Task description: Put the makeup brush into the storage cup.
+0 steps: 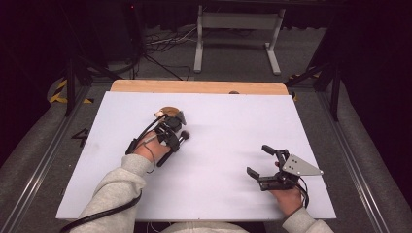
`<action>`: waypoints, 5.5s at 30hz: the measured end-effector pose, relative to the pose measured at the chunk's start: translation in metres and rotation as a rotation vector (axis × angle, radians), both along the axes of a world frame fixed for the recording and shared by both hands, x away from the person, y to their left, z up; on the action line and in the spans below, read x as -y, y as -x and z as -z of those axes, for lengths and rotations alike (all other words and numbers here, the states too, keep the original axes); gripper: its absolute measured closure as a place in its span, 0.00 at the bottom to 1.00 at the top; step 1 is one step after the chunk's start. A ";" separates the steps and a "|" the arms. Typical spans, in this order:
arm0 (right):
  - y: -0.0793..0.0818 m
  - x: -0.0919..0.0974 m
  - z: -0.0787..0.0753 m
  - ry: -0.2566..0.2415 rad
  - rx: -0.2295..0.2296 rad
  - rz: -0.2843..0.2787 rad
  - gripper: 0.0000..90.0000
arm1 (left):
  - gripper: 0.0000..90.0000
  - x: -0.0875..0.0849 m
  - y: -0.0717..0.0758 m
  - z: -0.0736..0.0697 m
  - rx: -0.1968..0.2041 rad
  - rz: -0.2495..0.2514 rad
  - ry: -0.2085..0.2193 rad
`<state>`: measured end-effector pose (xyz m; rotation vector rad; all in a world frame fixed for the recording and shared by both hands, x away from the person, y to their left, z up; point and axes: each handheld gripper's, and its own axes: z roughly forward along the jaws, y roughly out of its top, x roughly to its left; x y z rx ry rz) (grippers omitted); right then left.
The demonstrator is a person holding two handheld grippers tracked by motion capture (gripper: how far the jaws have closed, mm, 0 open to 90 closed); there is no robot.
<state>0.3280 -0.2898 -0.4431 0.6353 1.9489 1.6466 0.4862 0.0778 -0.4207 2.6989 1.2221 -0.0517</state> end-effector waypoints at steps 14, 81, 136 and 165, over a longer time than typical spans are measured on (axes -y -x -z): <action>0.000 0.000 0.000 -0.003 -0.003 0.002 0.07 | 0.81 -0.001 0.000 -0.002 -0.008 -0.013 -0.008; 0.000 -0.001 0.001 -0.002 -0.005 0.001 0.06 | 0.81 -0.047 0.047 -0.058 0.535 0.025 0.479; 0.001 0.002 0.000 -0.010 -0.004 0.006 0.06 | 0.81 -0.067 0.035 -0.068 0.860 0.041 0.819; 0.003 0.009 0.001 -0.031 -0.012 0.012 0.06 | 0.81 -0.060 0.003 -0.072 0.960 -0.051 0.777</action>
